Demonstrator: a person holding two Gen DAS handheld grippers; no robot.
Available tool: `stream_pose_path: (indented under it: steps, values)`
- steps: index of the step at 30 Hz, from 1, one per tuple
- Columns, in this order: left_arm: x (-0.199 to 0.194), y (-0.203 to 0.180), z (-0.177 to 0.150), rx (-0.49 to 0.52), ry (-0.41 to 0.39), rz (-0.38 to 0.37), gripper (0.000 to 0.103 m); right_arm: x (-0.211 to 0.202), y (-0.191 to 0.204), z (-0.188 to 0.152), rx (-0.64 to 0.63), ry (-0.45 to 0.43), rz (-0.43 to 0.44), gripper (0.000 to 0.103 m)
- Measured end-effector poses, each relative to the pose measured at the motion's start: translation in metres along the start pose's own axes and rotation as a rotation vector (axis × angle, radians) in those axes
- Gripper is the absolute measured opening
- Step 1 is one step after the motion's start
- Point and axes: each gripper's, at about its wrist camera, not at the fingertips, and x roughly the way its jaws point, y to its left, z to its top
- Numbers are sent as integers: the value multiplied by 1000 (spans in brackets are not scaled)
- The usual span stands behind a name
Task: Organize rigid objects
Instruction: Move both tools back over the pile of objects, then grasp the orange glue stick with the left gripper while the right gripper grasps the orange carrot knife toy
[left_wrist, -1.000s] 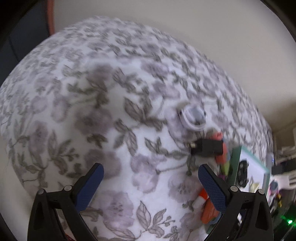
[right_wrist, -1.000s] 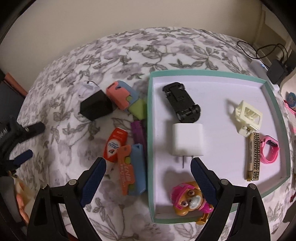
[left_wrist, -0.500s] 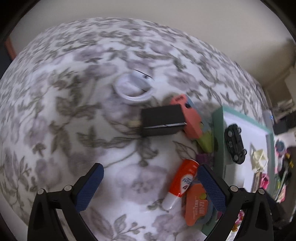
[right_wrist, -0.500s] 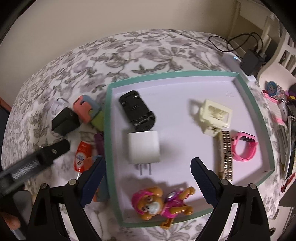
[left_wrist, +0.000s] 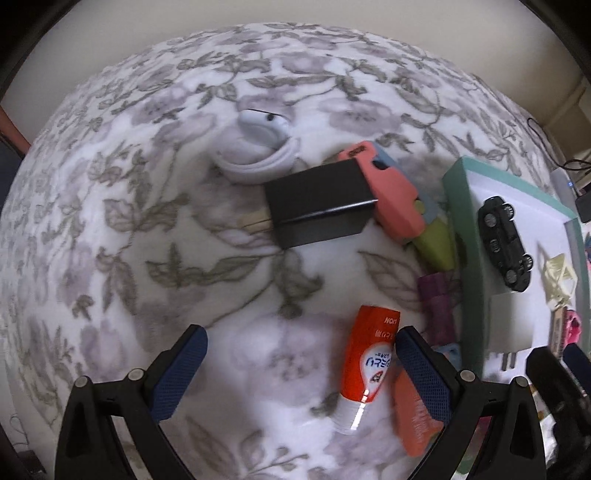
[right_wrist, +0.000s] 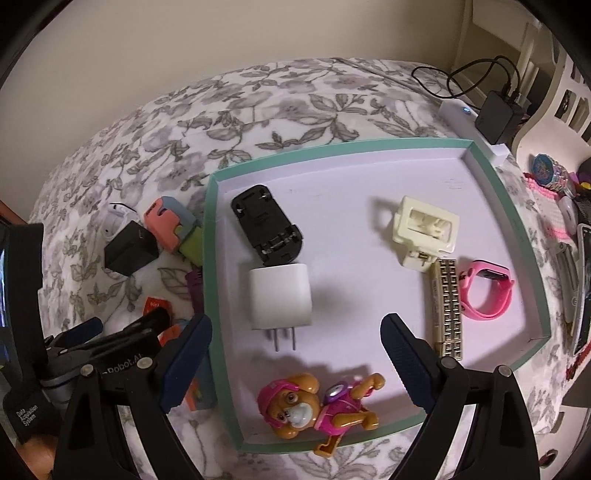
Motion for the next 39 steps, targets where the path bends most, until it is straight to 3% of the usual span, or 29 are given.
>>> stream_pose_path:
  steps: [4,13,18,31,34,39]
  values:
    - [-5,6,-9,28,13,53,103,-1,4,0,-7,-3,17,93]
    - [-11,6,-41,45,49,34,103,-5,9,-2,-11,-20,49,93]
    - [-12,6,-45,35,40,38,97,-4,14,-2,-32,-34,55,93]
    - [-22,26,-48,61,44,-26,40,-2,34,-8,-120,-33,69,93]
    - [-25,26,-49,50,47,-31,37,-2,39,-10,-135,-37,85,93]
    - [-28,55,-48,-23,40,28,37,3,51,-15,-172,-16,106,93]
